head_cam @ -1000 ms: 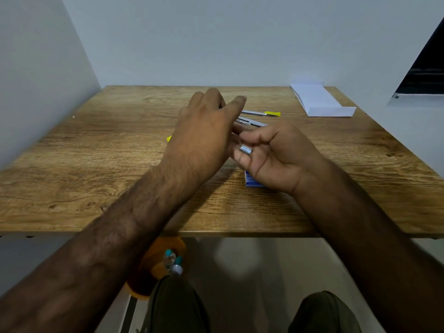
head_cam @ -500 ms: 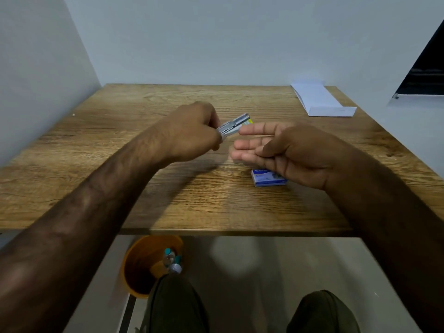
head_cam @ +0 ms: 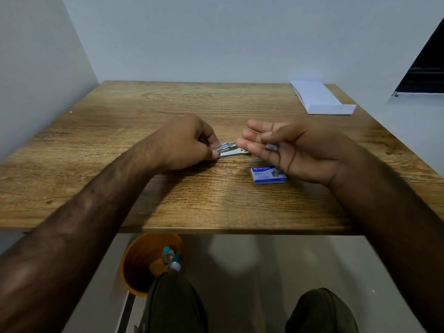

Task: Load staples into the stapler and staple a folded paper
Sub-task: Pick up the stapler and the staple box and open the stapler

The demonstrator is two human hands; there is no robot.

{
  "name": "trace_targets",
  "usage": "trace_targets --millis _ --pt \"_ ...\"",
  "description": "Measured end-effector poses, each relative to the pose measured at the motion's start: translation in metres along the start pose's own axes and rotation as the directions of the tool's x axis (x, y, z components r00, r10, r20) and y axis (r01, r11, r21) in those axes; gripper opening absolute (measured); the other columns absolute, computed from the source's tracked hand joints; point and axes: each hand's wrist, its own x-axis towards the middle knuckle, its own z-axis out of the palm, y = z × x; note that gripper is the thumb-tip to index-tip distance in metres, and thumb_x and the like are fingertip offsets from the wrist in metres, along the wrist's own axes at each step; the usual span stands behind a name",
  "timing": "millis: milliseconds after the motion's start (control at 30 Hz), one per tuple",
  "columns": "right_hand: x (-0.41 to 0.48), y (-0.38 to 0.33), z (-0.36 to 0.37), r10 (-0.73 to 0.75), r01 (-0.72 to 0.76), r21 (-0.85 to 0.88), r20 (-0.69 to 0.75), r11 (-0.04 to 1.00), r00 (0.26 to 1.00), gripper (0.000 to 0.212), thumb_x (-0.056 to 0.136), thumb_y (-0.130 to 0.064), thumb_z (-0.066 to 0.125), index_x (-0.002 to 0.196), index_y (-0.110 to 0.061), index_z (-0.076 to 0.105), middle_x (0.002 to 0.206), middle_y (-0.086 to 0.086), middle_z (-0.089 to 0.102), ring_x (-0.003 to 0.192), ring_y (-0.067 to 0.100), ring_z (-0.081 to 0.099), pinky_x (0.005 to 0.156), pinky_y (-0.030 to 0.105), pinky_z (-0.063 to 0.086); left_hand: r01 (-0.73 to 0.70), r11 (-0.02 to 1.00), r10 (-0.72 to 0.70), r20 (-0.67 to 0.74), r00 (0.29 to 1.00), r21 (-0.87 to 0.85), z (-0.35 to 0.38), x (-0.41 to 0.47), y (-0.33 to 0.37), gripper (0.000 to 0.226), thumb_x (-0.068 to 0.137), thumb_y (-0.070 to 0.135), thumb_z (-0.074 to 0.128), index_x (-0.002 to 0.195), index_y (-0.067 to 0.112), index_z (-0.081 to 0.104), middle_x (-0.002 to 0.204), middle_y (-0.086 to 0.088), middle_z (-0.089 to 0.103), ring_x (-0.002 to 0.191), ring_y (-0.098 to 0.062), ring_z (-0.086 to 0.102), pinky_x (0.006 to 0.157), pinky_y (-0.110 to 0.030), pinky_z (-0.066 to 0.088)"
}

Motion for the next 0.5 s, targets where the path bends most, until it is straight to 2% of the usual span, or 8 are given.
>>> trace_targets --millis 200,367,433,500 --pt "0.0011 -0.003 -0.0015 -0.025 0.025 -0.005 -0.035 1.0 0.999 0.032 0.097 0.0 0.046 0.121 0.015 0.061 0.122 0.031 0.068 0.108 0.042 0.071 0.086 0.041 0.062 -0.06 0.995 0.059 0.015 0.998 0.08 0.0007 0.0015 -0.0043 0.013 0.087 0.025 0.076 0.101 0.027 0.077 0.082 0.014 0.071 0.067 0.004 0.06 0.059 -0.02 0.039" --pt "-0.0023 -0.0034 -0.004 -0.031 0.03 -0.018 -0.043 0.999 0.999 0.032 0.098 0.001 0.043 0.12 0.015 0.061 0.122 0.031 0.067 0.106 0.042 0.072 0.08 0.04 0.064 -0.059 0.994 0.059 0.001 0.998 0.092 0.0006 -0.002 -0.0019 0.029 0.083 0.032 0.079 0.11 0.028 0.071 0.09 0.012 0.071 0.07 0.005 0.059 0.058 -0.019 0.039" --pt "-0.0036 -0.0029 -0.0057 -0.034 0.032 -0.039 -0.048 0.999 0.998 0.032 0.097 0.001 0.043 0.12 0.014 0.061 0.118 0.03 0.07 0.104 0.041 0.073 0.078 0.038 0.064 -0.052 0.994 0.05 0.02 0.999 0.101 -0.0014 -0.0034 0.0006 0.037 0.082 0.035 0.081 0.116 0.028 0.068 0.098 0.011 0.07 0.076 0.002 0.061 0.064 -0.023 0.045" --pt "-0.0052 -0.0036 -0.0082 -0.036 0.03 -0.098 -0.056 0.995 0.998 0.03 0.097 -0.001 0.046 0.118 0.01 0.064 0.106 0.023 0.076 0.097 0.035 0.076 0.073 0.033 0.064 -0.036 0.993 0.033 0.03 0.999 0.11 -0.0038 -0.0053 0.0026 0.049 0.079 0.038 0.082 0.124 0.028 0.063 0.108 0.009 0.067 0.089 -0.008 0.064 0.078 -0.03 0.053"
